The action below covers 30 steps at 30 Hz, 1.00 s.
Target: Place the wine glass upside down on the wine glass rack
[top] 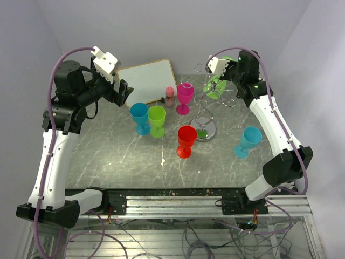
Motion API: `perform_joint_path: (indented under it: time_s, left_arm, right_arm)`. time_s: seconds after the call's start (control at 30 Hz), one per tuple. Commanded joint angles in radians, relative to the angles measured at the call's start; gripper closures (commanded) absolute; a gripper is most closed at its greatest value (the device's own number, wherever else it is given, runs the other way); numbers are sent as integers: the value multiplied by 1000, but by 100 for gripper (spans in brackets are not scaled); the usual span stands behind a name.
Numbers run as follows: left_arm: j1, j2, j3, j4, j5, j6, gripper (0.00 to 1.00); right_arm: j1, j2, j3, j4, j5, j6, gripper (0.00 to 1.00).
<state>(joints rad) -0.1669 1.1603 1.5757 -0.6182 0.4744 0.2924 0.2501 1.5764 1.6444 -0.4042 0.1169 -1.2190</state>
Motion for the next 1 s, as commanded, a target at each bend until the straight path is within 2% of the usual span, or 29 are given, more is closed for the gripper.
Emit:
perform_joint_path:
  time_s: [0.0, 0.97]
  left_arm:
    - [9, -10, 0, 14, 16, 16, 4]
    - [9, -18, -5, 8, 21, 22, 4]
  right_arm:
    - [7, 6, 41, 4, -36, 35, 100]
    - [22, -10, 59, -55, -67, 117, 100]
